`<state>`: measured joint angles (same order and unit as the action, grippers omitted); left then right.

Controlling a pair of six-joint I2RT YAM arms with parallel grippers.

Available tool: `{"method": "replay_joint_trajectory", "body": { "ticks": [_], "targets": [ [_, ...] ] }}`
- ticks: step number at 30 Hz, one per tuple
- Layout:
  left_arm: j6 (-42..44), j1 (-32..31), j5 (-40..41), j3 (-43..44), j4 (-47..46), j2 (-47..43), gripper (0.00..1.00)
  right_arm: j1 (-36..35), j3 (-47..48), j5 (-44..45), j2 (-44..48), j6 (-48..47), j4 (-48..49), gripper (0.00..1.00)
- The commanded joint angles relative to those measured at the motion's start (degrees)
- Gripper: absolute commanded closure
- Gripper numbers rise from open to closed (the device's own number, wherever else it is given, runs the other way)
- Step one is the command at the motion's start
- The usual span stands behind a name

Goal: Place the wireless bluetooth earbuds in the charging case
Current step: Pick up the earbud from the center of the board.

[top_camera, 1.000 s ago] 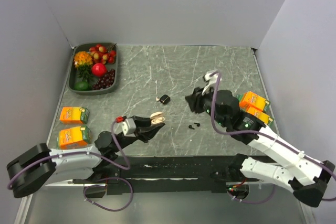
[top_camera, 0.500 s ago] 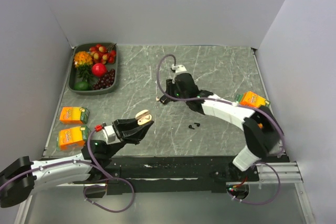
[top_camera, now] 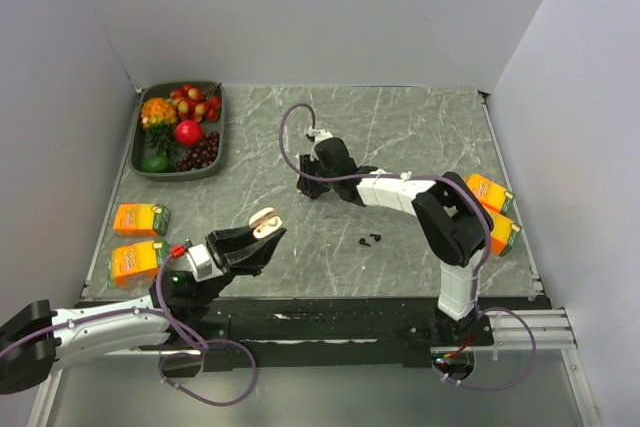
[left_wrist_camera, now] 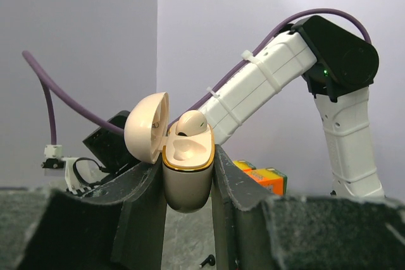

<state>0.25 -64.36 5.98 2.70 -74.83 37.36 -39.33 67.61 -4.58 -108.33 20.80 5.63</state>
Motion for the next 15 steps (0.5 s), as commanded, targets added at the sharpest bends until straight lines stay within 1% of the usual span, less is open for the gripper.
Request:
{"method": "replay_joint_trajectory", "body": {
  "ticks": [1, 7, 15],
  "targets": [
    [1.1, -0.4, 1.1, -2.6, -8.2, 0.6, 0.99, 0.3, 3.4, -3.9, -2.1, 1.9, 4.6, 0.61],
    [1.3, -0.3, 1.1, -2.6, -8.1, 1.2, 0.99, 0.3, 6.4, -5.8, -5.2, 2.6, 3.5, 0.56],
    [1.3, -0.3, 1.1, -2.6, -8.8, 1.9, 0.99, 0.3, 9.6, -4.0, -8.4, 2.2, -1.1, 0.53]
  ]
}}
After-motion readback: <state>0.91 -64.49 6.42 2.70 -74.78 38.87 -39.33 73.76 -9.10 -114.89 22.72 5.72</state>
